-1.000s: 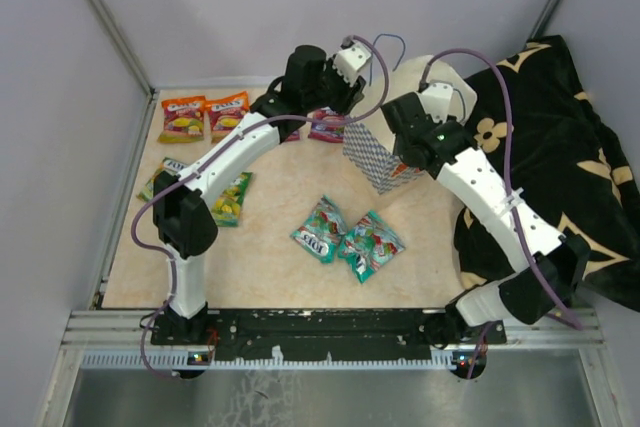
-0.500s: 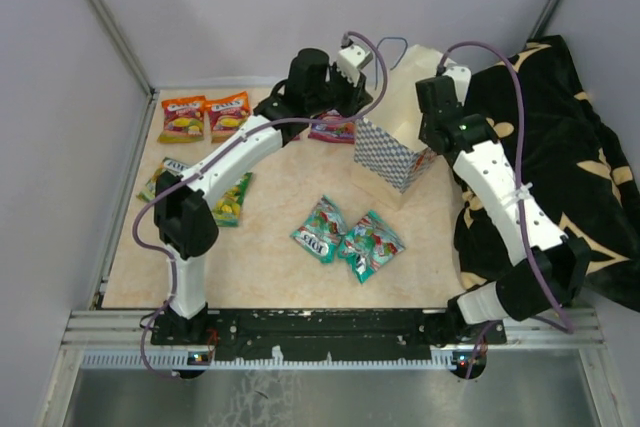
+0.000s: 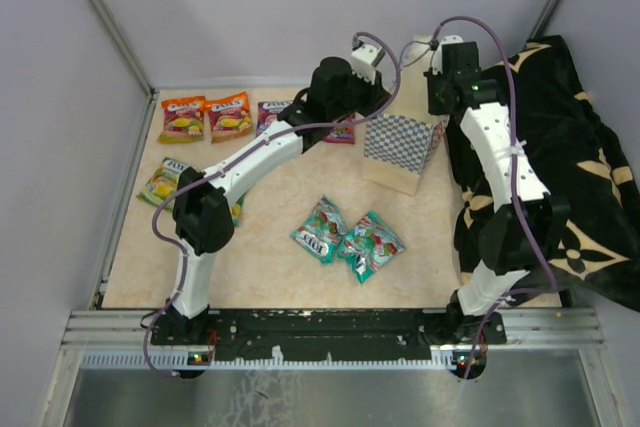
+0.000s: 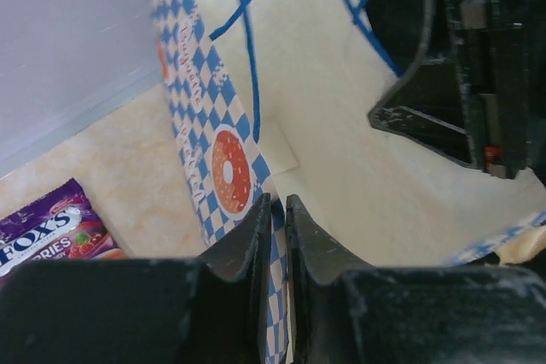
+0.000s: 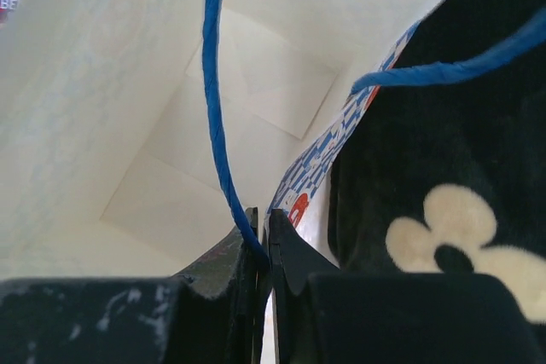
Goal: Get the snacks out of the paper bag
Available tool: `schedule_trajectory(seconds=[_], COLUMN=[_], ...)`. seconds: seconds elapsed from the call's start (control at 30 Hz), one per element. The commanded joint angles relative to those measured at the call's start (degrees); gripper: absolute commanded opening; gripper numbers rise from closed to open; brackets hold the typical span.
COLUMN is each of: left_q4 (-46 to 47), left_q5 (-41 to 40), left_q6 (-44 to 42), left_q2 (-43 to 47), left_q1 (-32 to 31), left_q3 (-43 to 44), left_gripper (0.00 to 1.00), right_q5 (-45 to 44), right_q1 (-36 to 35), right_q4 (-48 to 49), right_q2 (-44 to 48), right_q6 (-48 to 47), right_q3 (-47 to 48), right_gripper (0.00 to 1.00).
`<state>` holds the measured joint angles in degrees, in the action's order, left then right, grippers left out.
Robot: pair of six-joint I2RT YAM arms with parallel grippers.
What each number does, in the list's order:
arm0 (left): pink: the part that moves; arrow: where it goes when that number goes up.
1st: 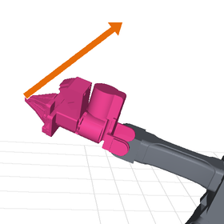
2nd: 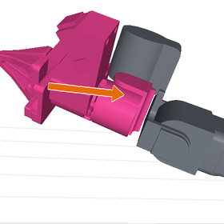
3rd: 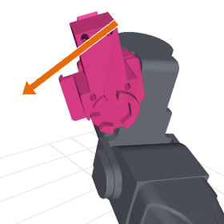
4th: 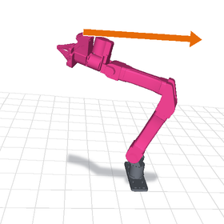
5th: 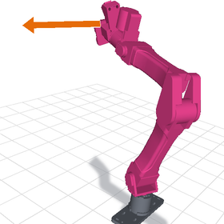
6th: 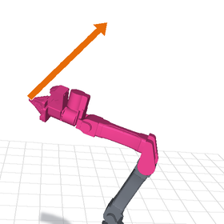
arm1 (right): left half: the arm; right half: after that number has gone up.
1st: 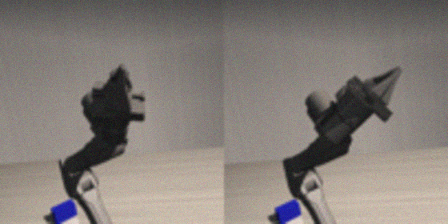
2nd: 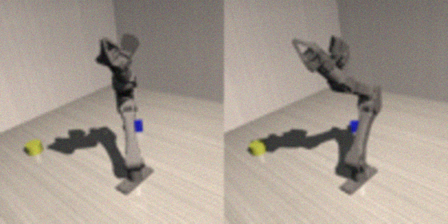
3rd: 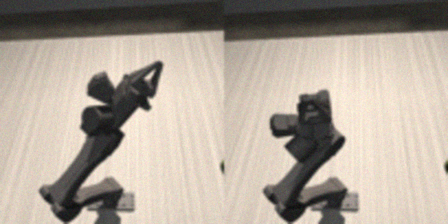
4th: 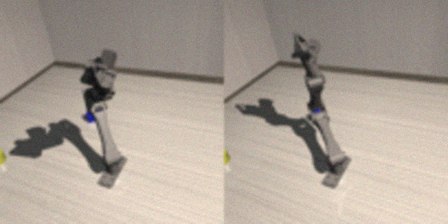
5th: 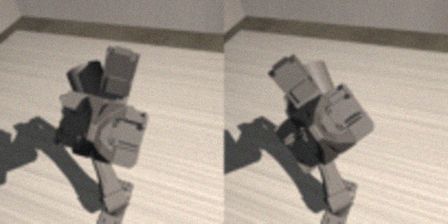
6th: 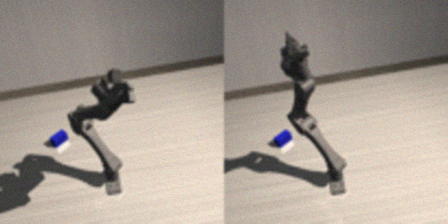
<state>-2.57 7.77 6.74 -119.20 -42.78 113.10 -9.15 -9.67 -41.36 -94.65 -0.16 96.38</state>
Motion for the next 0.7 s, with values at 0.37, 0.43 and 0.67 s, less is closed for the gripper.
schedule_trajectory(seconds=[0.37, 0.43, 0.67], left_q4=[0.47, 0.21, -3.34], left_q5=[-7.91, -8.57, -6.81], left_q6=[3.53, 2.79, 0.22], left_q2=[-6.30, -7.99, -7.96], left_q1=[-4.14, -4.03, -3.62], left_q3=[11.56, 14.63, 22.21], left_gripper=[0.23, 0.24, 0.40], right_q5=[11.57, 11.71, 11.51], right_q1=[5.65, 6.85, 11.34], right_q4=[-7.04, -7.55, -6.14], right_q2=[-10.68, -11.74, -14.84], right_q6=[-10.82, -10.55, -8.31], right_q3=[21.44, 23.33, 25.79], right_gripper=[0.14, 0.14, 0.13])
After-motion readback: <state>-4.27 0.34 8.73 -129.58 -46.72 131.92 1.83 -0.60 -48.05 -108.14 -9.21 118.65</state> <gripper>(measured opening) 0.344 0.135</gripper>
